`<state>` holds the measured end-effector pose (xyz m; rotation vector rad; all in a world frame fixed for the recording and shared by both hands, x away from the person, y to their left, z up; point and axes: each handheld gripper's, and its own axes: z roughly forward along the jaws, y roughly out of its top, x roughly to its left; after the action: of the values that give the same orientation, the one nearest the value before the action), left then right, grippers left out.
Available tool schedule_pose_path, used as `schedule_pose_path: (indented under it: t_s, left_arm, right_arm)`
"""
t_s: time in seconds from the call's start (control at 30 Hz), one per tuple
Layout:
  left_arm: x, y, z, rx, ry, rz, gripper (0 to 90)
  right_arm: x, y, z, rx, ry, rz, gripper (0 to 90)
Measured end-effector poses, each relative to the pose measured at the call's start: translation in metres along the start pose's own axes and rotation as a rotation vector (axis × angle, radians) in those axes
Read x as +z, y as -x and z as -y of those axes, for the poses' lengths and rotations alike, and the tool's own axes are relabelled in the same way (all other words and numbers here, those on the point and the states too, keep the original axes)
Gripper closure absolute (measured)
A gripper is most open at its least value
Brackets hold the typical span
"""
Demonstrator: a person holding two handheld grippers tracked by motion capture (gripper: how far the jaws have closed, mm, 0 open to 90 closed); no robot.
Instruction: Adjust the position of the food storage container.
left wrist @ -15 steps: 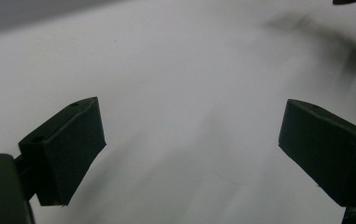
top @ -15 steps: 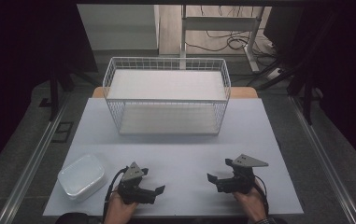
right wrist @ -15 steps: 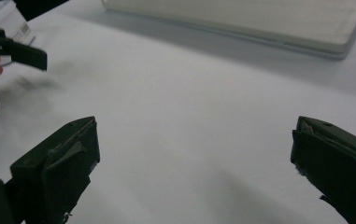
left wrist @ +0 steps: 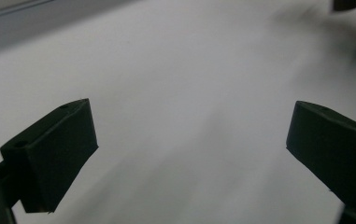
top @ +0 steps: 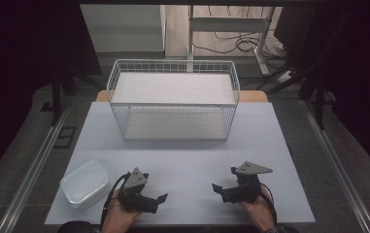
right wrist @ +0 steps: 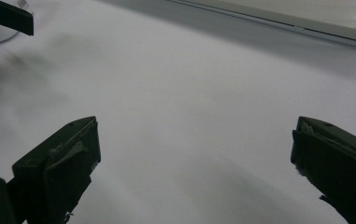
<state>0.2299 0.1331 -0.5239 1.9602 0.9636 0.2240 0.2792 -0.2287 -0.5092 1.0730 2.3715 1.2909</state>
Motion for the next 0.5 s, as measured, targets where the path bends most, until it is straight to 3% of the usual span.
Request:
schedule_pose_path:
  t_s: [0.07,0.13,0.37,0.5]
  left_arm:
    - [-0.003,-0.001,-0.002,-0.004,-0.004,-0.010,4.7]
    - [-0.009,0.000,-0.003,0.027,-0.005,-0.052,7.5]
    - [-0.037,-0.005,-0.006,0.069,0.036,-0.127,41.0]
    - [-0.052,-0.011,-0.006,0.056,0.043,-0.172,59.8]
  right_arm:
    - [0.001,0.000,0.000,-0.003,-0.011,0.000,1.4]
    - [0.001,0.000,0.000,-0.008,-0.014,0.001,1.4]
    - [0.002,-0.001,0.000,-0.020,-0.021,0.003,1.5]
    - [0.002,-0.001,0.000,-0.024,-0.027,0.007,1.6]
